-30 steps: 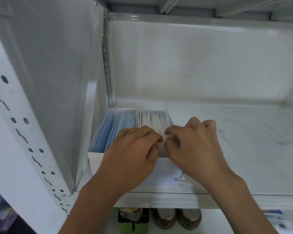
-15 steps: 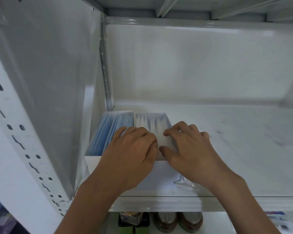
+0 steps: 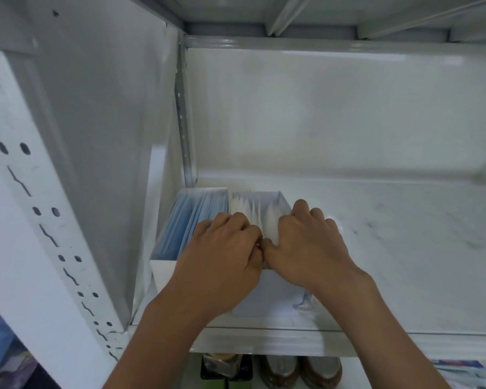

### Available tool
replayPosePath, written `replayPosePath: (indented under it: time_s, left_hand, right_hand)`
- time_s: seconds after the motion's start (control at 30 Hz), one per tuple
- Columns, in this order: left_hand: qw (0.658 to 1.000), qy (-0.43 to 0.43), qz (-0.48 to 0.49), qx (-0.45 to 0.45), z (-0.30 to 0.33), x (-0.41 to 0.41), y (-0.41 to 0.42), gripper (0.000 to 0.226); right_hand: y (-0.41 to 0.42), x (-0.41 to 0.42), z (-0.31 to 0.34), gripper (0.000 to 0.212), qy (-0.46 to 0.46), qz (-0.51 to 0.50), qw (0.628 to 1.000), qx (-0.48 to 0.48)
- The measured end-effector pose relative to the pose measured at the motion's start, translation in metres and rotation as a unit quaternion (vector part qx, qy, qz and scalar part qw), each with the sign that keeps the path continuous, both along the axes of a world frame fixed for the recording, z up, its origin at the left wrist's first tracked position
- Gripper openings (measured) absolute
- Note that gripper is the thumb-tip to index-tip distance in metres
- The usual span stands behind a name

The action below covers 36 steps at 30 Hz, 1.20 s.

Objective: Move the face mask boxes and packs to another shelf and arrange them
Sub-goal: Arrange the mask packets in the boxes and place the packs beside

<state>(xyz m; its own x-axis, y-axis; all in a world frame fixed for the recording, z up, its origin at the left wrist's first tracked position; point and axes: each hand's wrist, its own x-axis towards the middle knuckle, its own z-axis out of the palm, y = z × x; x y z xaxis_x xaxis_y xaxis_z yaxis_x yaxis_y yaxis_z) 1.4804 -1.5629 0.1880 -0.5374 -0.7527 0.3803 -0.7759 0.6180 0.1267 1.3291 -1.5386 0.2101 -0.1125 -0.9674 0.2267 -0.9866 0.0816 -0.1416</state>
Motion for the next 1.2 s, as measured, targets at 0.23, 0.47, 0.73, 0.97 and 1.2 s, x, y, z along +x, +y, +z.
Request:
replayPosePath:
  time_s: [0.23, 0.47, 0.73, 0.97, 1.2]
  left_hand:
    - [1.000, 0.014, -0.001, 0.005, -0.002, 0.000, 0.002, 0.030]
    - [1.000, 0.015, -0.013, 0.004, -0.002, -0.002, 0.004, 0.042]
    - [0.999, 0.042, -0.016, 0.000, -0.004, -0.002, 0.006, 0.049]
    - [1.000, 0.028, -0.006, -0.005, -0.004, -0.002, 0.006, 0.053]
    - [0.999, 0.035, -0.011, 0.006, -0.001, -0.001, 0.006, 0.050]
  right_hand:
    - [0.001, 0.001, 0.001, 0.041, 0.031, 0.011, 0.999, -0.001]
    - [0.004, 0.004, 0.002, 0.023, -0.039, -0.016, 0.999, -0.004]
    - [0.013, 0.012, -0.011, 0.031, 0.036, -0.108, 0.985, -0.127]
    - [0.017, 0.008, -0.015, 0.041, 0.030, -0.087, 0.991, -0.093]
    - [0.020, -0.004, -0.014, 0.056, -0.010, 0.006, 0.999, -0.053]
